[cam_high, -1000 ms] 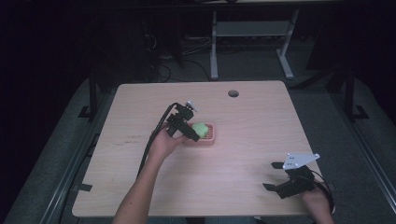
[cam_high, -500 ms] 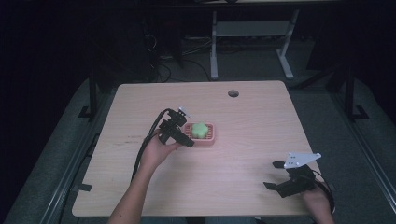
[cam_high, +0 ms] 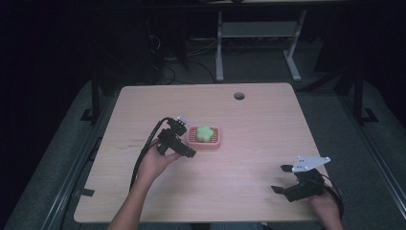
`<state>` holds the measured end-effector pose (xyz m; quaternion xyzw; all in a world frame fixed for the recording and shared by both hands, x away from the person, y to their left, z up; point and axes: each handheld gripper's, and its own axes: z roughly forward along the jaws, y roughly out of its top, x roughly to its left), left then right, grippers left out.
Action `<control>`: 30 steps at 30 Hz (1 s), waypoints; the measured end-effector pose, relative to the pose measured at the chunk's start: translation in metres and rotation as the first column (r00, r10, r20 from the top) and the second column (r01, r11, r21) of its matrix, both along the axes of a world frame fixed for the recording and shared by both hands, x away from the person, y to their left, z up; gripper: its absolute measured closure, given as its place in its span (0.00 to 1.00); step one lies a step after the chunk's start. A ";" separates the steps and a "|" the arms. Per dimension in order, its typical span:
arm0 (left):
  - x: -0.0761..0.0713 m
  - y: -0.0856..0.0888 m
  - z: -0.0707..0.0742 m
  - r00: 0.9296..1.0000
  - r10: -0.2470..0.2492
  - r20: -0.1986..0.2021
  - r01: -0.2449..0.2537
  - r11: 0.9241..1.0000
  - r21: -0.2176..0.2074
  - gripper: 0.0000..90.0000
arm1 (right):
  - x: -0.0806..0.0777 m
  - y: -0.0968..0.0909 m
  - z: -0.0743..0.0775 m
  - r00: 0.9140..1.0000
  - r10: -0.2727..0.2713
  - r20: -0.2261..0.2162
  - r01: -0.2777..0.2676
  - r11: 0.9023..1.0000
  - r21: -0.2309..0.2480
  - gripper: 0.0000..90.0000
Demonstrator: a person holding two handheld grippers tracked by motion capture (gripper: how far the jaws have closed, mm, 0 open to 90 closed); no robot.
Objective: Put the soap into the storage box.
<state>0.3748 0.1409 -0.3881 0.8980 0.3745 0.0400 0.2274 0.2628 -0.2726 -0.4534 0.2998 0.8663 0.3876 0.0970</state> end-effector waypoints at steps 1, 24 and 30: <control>-0.002 0.001 0.000 1.000 0.006 -0.003 -0.006 1.000 -0.004 0.23 | 0.000 0.000 0.000 1.000 -0.002 -0.002 0.002 1.000 0.000 0.15; -0.038 0.027 -0.007 1.000 0.006 0.024 -0.006 1.000 -0.017 0.23 | 0.000 0.002 -0.001 0.999 -0.040 0.016 0.041 0.998 -0.039 0.15; -0.048 0.037 -0.009 1.000 0.019 0.024 -0.019 0.999 -0.030 0.23 | 0.000 0.003 -0.002 0.999 -0.039 0.013 0.040 0.998 -0.044 0.15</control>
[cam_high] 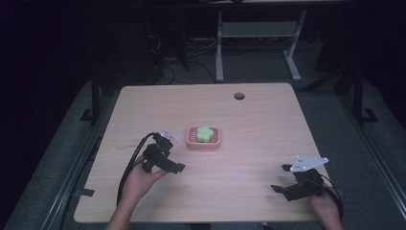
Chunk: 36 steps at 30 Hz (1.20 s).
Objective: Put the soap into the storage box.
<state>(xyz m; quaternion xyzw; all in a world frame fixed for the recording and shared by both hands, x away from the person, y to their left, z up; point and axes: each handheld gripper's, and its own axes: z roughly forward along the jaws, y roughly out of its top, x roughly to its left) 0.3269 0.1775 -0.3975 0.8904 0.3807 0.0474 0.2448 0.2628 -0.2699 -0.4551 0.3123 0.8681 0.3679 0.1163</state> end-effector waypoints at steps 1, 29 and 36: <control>0.000 0.000 0.000 1.000 0.000 0.000 0.000 1.000 0.000 0.23 | 0.000 0.000 0.000 1.000 -0.001 0.001 0.001 1.000 0.000 0.15; -0.037 0.030 -0.015 1.000 0.020 0.015 -0.020 0.999 -0.041 0.23 | 0.001 0.000 -0.004 1.000 -0.014 -0.017 0.014 1.000 -0.006 0.15; -0.048 0.046 -0.022 0.999 0.049 0.024 -0.048 0.997 -0.055 0.23 | 0.002 0.002 -0.005 1.000 -0.014 -0.026 0.014 1.000 -0.010 0.15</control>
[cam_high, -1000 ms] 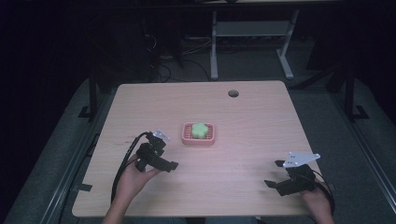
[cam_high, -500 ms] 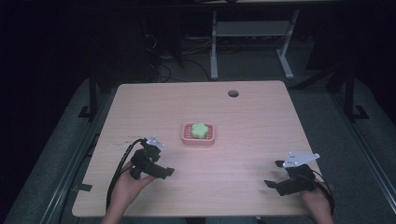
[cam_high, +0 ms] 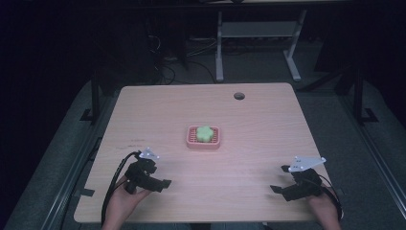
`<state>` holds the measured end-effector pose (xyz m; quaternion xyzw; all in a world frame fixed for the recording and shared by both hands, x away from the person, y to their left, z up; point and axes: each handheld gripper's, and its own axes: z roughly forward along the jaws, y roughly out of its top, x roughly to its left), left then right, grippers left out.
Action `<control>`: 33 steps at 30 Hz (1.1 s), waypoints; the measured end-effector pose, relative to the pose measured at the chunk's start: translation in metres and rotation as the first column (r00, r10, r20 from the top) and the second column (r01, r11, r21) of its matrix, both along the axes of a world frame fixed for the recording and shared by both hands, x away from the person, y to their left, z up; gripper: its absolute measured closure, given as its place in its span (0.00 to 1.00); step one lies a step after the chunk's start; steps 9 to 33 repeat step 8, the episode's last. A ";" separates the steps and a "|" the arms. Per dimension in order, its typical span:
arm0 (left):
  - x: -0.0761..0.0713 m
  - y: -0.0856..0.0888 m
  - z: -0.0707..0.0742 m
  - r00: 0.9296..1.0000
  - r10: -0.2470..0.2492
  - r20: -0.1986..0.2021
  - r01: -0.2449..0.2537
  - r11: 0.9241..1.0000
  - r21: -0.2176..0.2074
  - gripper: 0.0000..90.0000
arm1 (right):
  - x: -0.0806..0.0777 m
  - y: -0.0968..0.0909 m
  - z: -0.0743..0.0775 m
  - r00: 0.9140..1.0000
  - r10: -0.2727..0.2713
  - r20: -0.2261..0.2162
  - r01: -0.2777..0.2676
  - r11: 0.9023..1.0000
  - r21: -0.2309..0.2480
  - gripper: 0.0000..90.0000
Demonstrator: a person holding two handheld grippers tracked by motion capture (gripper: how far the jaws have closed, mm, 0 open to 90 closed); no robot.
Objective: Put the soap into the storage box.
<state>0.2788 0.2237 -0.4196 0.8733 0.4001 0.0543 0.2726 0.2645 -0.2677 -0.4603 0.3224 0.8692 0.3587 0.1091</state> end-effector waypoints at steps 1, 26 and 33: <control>-0.003 0.001 0.000 1.000 0.004 0.015 -0.004 1.000 0.000 0.23 | 0.000 0.000 0.000 1.000 -0.001 0.000 0.001 1.000 -0.002 0.15; -0.020 0.005 -0.009 0.998 0.000 0.066 0.003 0.999 -0.047 0.24 | 0.000 0.002 0.000 1.000 0.006 0.009 -0.006 1.000 -0.002 0.15; -0.020 0.005 -0.009 0.998 0.000 0.066 0.003 0.999 -0.047 0.24 | 0.000 0.002 0.000 1.000 0.006 0.009 -0.006 1.000 -0.002 0.15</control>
